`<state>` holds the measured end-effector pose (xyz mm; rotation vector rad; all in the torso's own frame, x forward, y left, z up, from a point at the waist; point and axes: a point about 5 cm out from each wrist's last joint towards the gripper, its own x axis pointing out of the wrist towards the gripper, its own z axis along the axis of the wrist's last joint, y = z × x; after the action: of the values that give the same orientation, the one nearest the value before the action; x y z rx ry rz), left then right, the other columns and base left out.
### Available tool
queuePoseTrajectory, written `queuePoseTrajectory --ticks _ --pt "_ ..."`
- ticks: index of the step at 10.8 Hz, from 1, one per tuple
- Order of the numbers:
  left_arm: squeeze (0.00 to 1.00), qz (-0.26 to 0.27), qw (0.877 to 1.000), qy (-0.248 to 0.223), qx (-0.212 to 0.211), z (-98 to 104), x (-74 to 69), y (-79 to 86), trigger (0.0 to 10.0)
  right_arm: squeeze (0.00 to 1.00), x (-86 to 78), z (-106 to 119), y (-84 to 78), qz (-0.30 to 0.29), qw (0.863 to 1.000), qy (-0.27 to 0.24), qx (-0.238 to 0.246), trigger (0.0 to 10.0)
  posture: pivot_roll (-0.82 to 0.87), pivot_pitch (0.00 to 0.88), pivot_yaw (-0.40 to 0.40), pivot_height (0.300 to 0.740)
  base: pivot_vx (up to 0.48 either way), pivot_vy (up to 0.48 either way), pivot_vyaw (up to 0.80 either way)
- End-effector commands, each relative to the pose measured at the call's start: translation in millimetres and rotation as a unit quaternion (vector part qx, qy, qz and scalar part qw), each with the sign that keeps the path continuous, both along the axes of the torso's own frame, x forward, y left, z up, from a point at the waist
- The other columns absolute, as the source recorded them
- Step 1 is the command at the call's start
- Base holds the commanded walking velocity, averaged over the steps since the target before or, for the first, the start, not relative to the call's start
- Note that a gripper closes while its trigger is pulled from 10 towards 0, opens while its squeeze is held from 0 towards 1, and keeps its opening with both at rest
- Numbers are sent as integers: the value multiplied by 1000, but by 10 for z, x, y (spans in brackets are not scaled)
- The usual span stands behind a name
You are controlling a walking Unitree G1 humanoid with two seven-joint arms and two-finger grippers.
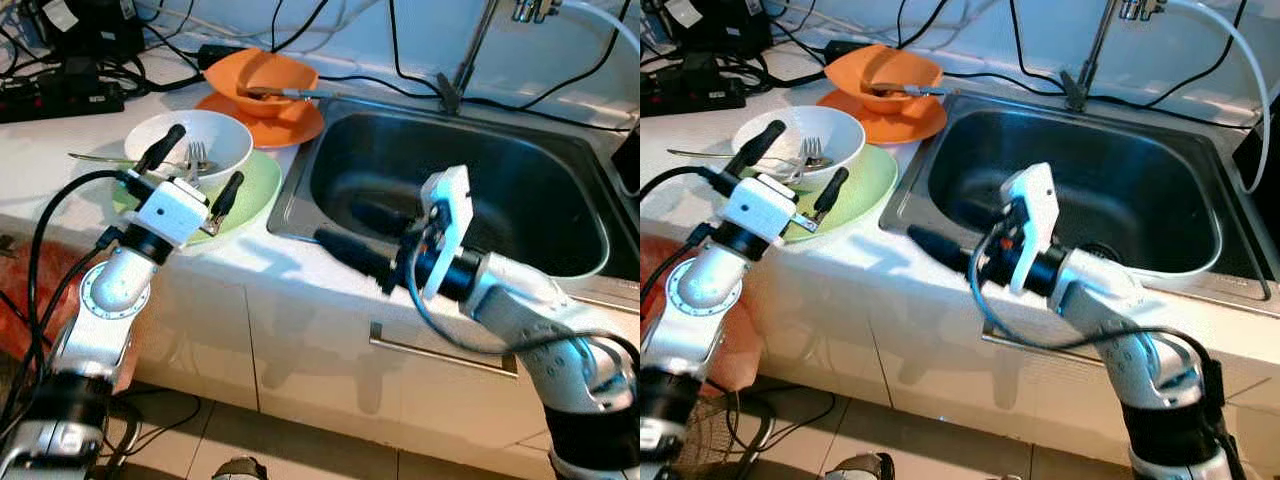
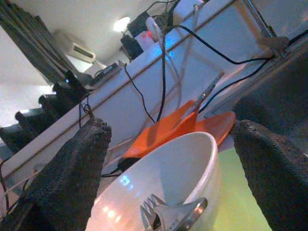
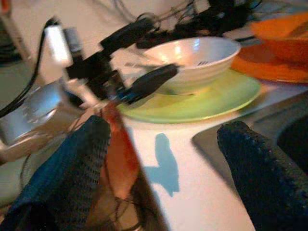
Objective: Kitchen organization
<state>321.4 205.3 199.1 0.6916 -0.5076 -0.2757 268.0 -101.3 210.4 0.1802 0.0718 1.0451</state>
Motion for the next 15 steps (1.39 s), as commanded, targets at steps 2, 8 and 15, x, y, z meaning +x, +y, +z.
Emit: queuePoseTrajectory --ticks 2,8,15 --pt "0 -12 1000 17 22 -63 57 -30 10000 0 -12 -51 -18 -8 1000 7 -20 10000 60 90 -52 740 0 0 0" --pt "0 -34 998 37 30 -147 151 -5 0 0 166 -108 -118 -116 992 -17 -49 10000 58 88 -46 740 0 0 0" --pt "0 -39 999 14 33 -60 160 19 0 0 183 -122 -113 -115 992 -21 -49 10000 64 80 -46 740 0 0 0"
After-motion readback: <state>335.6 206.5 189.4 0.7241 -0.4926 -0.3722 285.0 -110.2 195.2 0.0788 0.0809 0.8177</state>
